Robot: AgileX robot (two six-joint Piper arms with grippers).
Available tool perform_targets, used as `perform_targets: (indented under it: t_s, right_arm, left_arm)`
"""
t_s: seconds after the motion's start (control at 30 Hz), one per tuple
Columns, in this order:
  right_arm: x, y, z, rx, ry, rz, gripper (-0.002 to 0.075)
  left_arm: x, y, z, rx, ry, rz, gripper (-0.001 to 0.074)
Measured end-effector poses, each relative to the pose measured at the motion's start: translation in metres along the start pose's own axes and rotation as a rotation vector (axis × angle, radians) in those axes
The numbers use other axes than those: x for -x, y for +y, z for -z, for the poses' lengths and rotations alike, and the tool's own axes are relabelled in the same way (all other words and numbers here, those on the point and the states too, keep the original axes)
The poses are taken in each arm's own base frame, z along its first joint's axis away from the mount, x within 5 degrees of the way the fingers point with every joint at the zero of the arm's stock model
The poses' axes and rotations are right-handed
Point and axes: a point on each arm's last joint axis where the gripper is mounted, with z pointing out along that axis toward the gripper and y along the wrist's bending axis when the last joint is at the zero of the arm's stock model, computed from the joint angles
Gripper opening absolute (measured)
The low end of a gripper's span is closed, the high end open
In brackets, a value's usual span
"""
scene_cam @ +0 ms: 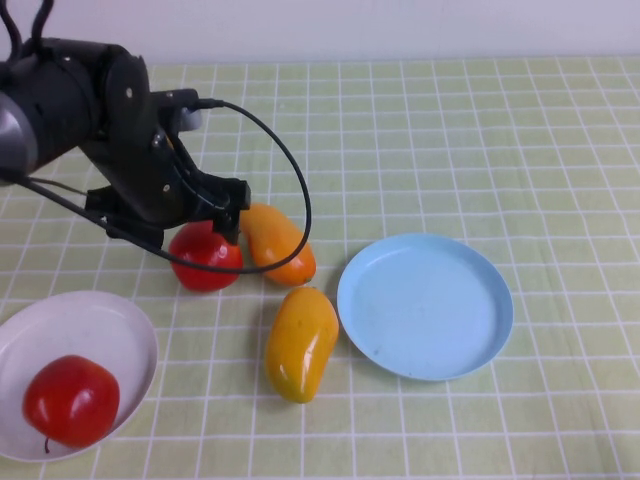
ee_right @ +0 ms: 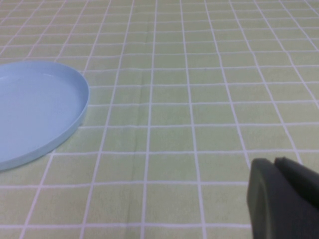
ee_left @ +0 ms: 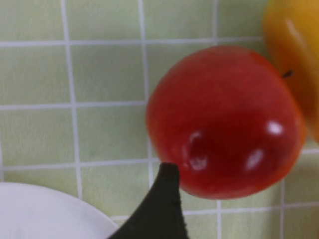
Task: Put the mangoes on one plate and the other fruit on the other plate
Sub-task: Put one type of fruit in the left plate
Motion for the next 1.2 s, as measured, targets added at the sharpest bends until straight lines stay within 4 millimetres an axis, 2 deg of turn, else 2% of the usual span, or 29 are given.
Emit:
perform_targets:
  t_s: [0.2,0.5,0.7,0.93,1.2]
  right_arm:
    - [0.000,0.000,0.000,0.000,0.000,0.000,-0.0017]
    - [0.000,0.000,0.000,0.000,0.000,0.000,-0.0017]
    - [0.000,0.000,0.000,0.000,0.000,0.000,-0.0016]
    - [0.000,0.000,0.000,0.000,0.000,0.000,-0.0017]
    - [0.000,0.000,0.000,0.000,0.000,0.000,-0.0016]
  left_arm:
    - [0.004,0.004,-0.007,0.052,-0.012,0.076,0.0669]
    - [0.009,0.003,-0.023,0.039,-0.035,0.155,0.0669]
    - [0.015,0.001,-0.029,0.034,-0.036,0.172,0.0669]
    - [0.014,0.002,-0.039,0.061,0.032,0.177,0.0669]
    - [0.017,0.004,-0.043,0.064,0.026,0.177,0.0669]
